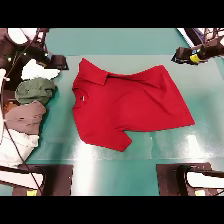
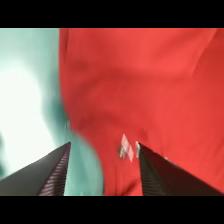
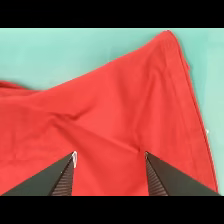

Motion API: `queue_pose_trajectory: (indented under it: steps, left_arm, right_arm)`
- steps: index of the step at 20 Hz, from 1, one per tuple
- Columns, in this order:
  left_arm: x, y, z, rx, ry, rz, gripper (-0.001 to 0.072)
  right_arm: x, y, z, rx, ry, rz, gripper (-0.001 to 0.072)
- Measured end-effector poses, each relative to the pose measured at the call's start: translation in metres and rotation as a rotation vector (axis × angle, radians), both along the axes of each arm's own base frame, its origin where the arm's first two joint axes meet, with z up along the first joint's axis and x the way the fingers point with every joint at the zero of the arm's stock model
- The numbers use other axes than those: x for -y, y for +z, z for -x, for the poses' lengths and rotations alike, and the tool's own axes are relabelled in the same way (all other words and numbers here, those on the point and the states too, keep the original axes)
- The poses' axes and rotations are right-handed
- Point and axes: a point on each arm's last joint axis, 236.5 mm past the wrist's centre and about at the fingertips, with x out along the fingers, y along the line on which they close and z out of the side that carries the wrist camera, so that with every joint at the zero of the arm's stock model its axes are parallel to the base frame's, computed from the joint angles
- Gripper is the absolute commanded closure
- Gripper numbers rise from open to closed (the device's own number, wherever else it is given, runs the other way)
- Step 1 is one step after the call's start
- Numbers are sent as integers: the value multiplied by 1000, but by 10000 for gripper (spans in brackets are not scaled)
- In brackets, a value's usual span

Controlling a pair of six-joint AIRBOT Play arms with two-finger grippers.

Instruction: Fold the shirts.

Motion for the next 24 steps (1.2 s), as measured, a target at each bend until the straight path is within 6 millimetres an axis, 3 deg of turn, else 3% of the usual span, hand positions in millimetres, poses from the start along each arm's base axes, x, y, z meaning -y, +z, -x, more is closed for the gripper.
queue_pose_trajectory:
  steps: [4,6,11,16,24]
  left_arm:
    - [-14,-36,71,-138,30,-18,225]
    - [-17,-62,116,-199,57,-10,225]
    - [7,-119,207,-317,128,139,225]
    - [27,-148,248,-396,158,234,226]
    - [66,-160,265,-389,72,230,226]
  right_arm:
    - [-2,20,19,3,12,4,228]
    - [-3,25,27,-4,19,5,228]
    - [-4,27,40,-28,29,8,228]
    - [-5,26,46,-51,35,9,228]
    - [-5,23,50,-71,39,10,228]
